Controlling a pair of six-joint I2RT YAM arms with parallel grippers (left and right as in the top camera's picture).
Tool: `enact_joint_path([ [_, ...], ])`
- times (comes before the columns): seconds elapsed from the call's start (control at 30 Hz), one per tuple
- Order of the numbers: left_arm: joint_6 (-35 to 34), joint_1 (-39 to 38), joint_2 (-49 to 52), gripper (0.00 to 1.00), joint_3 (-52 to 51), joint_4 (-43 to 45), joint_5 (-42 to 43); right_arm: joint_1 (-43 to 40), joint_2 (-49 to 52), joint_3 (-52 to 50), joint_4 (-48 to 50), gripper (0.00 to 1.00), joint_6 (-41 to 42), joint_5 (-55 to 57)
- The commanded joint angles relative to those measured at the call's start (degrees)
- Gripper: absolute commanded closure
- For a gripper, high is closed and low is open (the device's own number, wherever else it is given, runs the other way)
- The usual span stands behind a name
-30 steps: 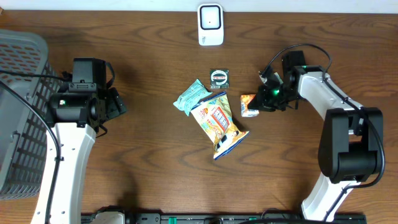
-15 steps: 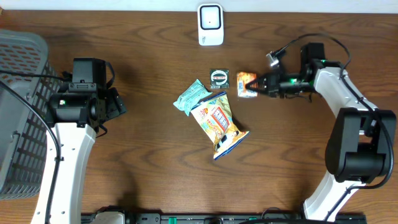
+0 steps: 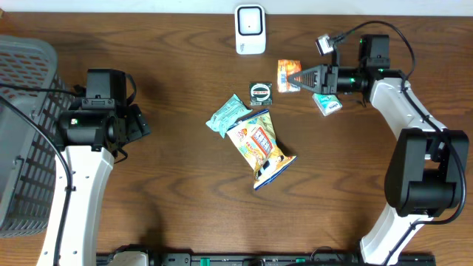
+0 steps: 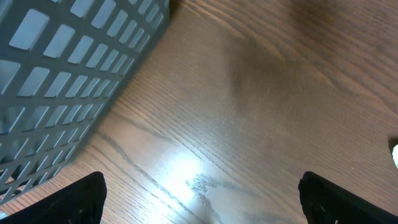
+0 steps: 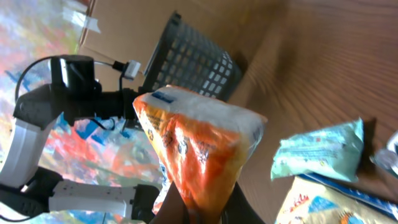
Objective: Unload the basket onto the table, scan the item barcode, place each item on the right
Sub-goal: 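Lift the orange pack and carry it up toward the white scanner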
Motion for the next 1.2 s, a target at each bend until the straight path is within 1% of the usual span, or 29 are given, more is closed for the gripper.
enact_joint_path([
  [0.0,0.50,0.22,0.04,0.02,0.13,-0.17,-1.16,2.34,0.02,0.72,8.35,0.99,12.76,-2.29],
  [0.1,0.50,0.22,0.04,0.02,0.13,-0.17,-1.18,3.78,0.02,0.72,14.45,0.99,16.46,-2.29],
  [0.2,0.50,0.22,0.04,0.02,0.13,-0.17,-1.18,4.70,0.04,0.70,14.93,0.99,16.57,-0.70],
  [0.3,0.50,0.22,0.04,0.02,0.13,-0.17,-1.16,5.66,0.04,0.70,14.08,0.99,17.09,4.28],
  [0.4,0.50,0.22,0.04,0.02,0.13,-0.17,-1.16,7.91,0.04,0.70,10.51,0.99,16.83,18.36],
  [0.43,0.50,0.22,0.04,0.02,0.13,-0.17,-1.16,9.01,0.04,0.70,7.82,0.99,14.47,25.94],
  [0.47,0.50,0.22,0.04,0.02,0.13,-0.17,-1.16,9.75,0.04,0.70,5.53,0.98,12.48,31.04],
  [0.53,0.50,0.22,0.04,0.02,0.13,-0.17,-1.16,12.33,0.04,0.70,-2.40,0.99,9.20,51.54],
  [0.57,0.50,0.22,0.04,0.02,0.13,-0.17,-1.16,13.60,0.04,0.70,-5.25,0.99,8.13,60.57],
  [0.6,0.50,0.22,0.04,0.02,0.13,-0.17,-1.16,14.69,0.04,0.76,-7.10,0.99,6.49,67.19],
  [0.67,0.50,0.22,0.04,0.02,0.13,-0.17,-1.16,16.04,-0.20,1.77,-9.18,0.99,1.97,74.38],
  [0.7,0.50,0.22,0.04,0.02,0.13,-0.17,-1.16,16.81,-0.39,3.04,-10.69,0.99,-1.16,79.45],
  [0.77,0.50,0.22,0.04,0.02,0.13,-0.17,-1.18,17.94,-0.50,5.92,-13.05,0.99,-4.81,89.35],
  [0.8,0.50,0.22,0.02,0.02,0.13,-0.17,-1.16,18.88,-0.50,8.44,-13.90,0.99,-7.82,97.59],
  [0.87,0.48,0.22,0.04,0.02,0.13,-0.17,-1.16,19.87,-0.50,10.45,-12.41,0.99,-12.00,104.30],
  [0.93,0.50,0.22,0.04,0.02,0.13,-0.17,-1.16,20.74,-0.50,11.26,-7.39,0.99,-18.93,106.09],
  [0.97,0.50,0.22,0.04,0.02,0.13,-0.17,-1.16,21.05,-0.50,11.23,-4.81,0.99,-21.94,105.42],
  [1.0,0.50,0.22,0.04,0.02,0.13,-0.17,-1.16,21.42,-0.22,11.06,-0.13,0.99,-28.33,102.73],
  [1.03,0.50,0.22,0.04,0.02,0.13,-0.17,-1.16,21.62,0.11,11.04,3.04,0.99,-31.71,101.26],
  [1.07,0.50,0.22,0.04,0.02,0.13,-0.17,-1.16,21.68,0.20,11.04,4.81,0.99,-31.87,101.18],
  [1.1,0.48,0.22,0.04,0.02,0.13,-0.17,-1.16,21.70,0.70,11.06,9.46,0.99,-29.44,100.56],
  [1.17,0.50,0.22,0.04,0.02,0.13,-0.17,-1.16,21.70,0.81,11.06,12.50,0.99,-25.49,98.16],
])
